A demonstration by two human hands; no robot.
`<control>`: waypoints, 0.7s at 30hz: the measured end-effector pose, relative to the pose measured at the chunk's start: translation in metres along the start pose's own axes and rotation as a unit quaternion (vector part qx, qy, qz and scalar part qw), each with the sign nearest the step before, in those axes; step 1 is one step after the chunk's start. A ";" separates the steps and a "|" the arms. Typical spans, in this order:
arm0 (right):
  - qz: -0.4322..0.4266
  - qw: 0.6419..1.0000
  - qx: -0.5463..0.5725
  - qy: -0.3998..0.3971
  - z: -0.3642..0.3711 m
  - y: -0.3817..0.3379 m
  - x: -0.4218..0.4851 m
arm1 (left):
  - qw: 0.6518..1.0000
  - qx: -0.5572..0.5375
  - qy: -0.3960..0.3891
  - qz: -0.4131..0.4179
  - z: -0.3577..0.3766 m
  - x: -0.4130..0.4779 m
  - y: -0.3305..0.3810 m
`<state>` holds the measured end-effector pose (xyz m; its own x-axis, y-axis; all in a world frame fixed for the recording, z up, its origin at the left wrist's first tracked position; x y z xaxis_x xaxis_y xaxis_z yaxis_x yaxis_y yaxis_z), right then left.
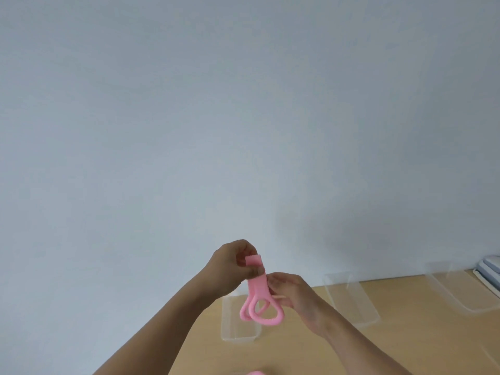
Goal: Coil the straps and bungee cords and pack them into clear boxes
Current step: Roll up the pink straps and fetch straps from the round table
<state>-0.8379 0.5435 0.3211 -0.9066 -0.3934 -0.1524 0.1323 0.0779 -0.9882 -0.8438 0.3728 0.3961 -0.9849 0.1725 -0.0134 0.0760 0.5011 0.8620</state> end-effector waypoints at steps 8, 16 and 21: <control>0.060 0.996 0.038 -0.051 0.006 0.056 -0.009 | 0.965 -0.203 0.125 -0.107 -0.009 -0.015 -0.034; 0.232 0.973 -0.002 0.009 0.018 0.138 -0.032 | 0.932 -0.104 0.093 -0.335 0.025 -0.087 -0.155; 0.267 0.963 -0.040 0.018 0.036 0.185 -0.046 | 0.907 -0.074 0.110 -0.399 0.059 -0.137 -0.208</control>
<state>-0.7575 0.5429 0.1443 -0.7313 -0.2453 -0.6364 0.5539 0.3307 -0.7641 -0.7160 0.2950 0.1884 -0.7258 -0.3773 -0.5752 -0.6803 0.2693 0.6817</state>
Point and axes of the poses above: each hand's wrist, its own x-axis towards the middle knuckle, its own z-axis out of the palm, y = z × x, the point moved 4 cm from there along x, towards the middle knuckle, and after that the axes turned 1 degree about x, right-handed, at the moved point
